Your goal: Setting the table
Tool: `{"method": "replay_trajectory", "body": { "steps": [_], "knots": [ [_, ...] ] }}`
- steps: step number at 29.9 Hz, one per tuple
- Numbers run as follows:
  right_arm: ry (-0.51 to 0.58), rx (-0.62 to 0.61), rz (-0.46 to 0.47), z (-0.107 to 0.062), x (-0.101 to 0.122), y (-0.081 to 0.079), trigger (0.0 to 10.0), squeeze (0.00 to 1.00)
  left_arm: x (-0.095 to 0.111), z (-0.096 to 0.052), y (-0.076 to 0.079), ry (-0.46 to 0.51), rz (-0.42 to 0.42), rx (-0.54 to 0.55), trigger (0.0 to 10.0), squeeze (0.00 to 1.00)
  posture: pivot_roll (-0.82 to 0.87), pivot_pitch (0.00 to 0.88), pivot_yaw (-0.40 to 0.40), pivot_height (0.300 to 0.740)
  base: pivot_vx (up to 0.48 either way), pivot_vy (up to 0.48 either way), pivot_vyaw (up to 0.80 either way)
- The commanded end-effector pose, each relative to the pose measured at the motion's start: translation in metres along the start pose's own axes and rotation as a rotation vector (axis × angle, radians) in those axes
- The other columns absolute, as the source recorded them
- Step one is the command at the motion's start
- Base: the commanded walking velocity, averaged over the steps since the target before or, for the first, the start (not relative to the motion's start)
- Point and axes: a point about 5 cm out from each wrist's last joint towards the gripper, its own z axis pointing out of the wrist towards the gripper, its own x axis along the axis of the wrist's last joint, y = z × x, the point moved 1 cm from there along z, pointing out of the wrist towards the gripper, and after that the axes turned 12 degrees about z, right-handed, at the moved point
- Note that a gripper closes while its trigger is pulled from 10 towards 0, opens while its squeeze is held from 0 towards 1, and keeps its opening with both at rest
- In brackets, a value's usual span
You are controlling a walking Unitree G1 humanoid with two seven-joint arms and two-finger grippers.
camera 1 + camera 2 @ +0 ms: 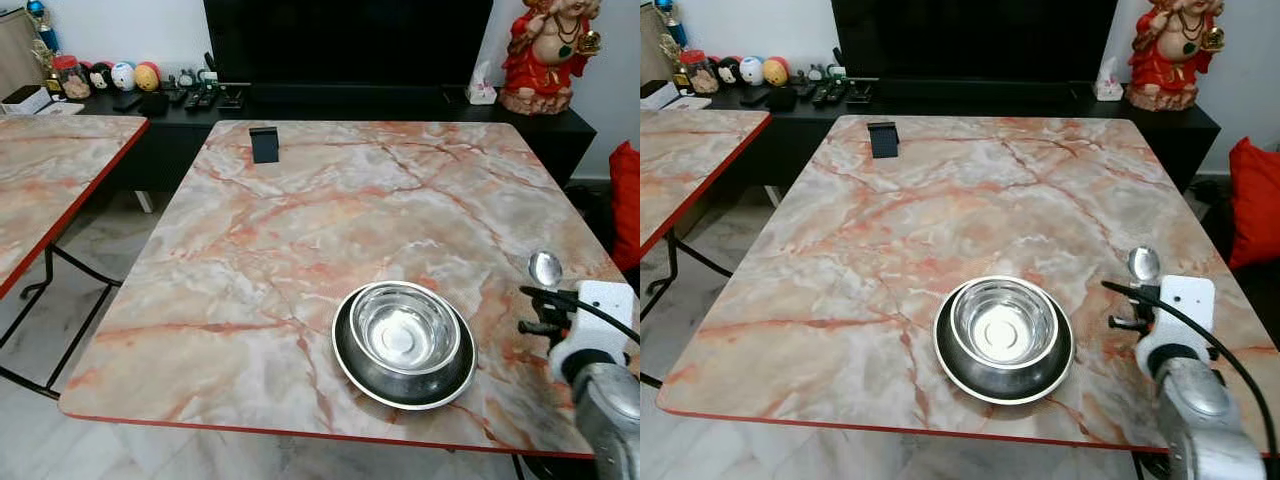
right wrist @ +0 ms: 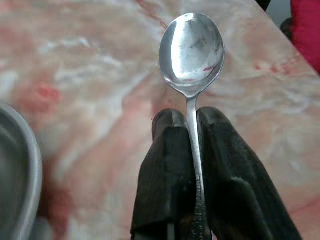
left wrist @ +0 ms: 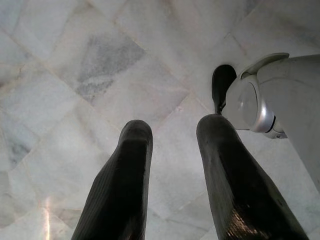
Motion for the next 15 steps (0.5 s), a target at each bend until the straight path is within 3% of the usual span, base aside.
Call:
{"method": "replay_trajectory", "body": {
  "steps": [1, 8, 15],
  "knots": [
    [-0.072, 0.049, -0.044, -0.001, -0.007, 0.004, 10.0, 0.0, -0.002, 0.0, 0.0, -0.001, -0.005, -0.002, 10.0, 0.0, -0.06, 0.0, 0.009, 0.731, 0.0, 0.0, 0.0],
    [-0.112, 0.109, -0.018, 0.003, -0.015, 0.012, 10.0, 0.0, 0.007, 0.001, 0.0, 0.01, 0.005, -0.005, 10.0, 0.0, -0.06, 0.0, 0.01, 0.731, 0.0, 0.0, 0.0],
    [-0.019, 0.176, 0.077, 0.017, -0.009, 0.003, 10.0, 0.0, 0.012, 0.002, -0.001, 0.027, 0.023, -0.007, 10.0, 0.0, -0.05, 0.0, 0.008, 0.731, 0.0, 0.0, 0.0]
  ]
}}
